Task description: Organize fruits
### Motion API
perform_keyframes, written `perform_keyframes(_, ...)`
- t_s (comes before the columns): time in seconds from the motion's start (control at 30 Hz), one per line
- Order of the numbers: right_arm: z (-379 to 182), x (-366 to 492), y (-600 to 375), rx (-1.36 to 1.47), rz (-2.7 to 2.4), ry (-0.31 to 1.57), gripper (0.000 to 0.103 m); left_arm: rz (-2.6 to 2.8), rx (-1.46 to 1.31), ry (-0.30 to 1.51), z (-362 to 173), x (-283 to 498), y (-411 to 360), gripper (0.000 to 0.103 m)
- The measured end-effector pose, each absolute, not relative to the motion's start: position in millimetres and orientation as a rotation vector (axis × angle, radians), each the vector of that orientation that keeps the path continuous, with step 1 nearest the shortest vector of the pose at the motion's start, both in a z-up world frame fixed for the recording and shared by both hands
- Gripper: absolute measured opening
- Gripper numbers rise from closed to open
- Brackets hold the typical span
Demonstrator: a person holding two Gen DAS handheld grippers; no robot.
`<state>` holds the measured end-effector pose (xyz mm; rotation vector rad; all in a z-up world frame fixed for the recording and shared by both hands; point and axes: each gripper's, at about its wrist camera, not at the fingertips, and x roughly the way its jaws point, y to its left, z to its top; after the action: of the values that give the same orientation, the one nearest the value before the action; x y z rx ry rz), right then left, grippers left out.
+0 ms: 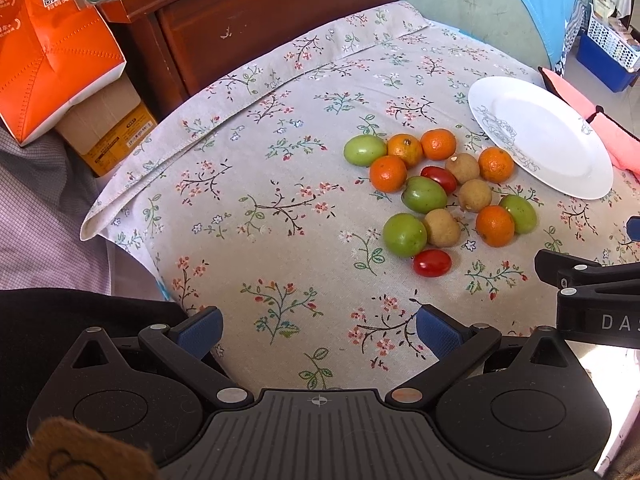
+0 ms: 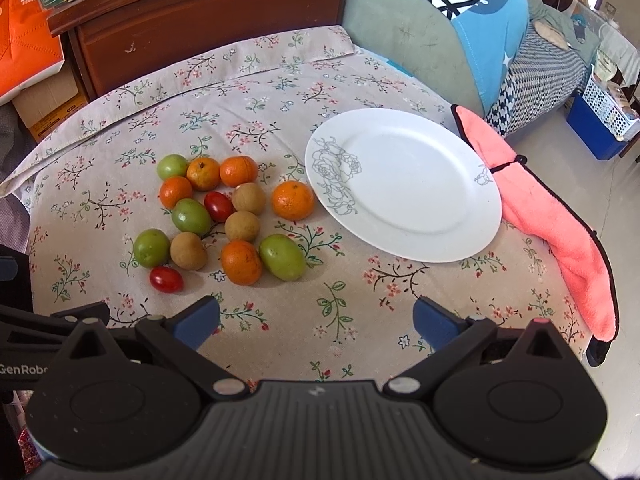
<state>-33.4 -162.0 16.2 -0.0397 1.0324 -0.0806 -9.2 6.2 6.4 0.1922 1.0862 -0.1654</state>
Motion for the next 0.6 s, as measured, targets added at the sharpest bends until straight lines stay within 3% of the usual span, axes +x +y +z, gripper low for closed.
perform_keyframes(0.37, 23.2, -45.2, -183.2, -0.029, -0.054, 1.002, 0.102, -0.197, 0.159, 1.069, 7.9, -13.0, 17.9, 0.103)
perform_keyframes(0.6, 17.2, -46.5, -195.3, 0.077, -0.007, 1.037, 0.090, -0.244, 0.139, 1.035, 10.4, -16.9, 16.3, 0.102)
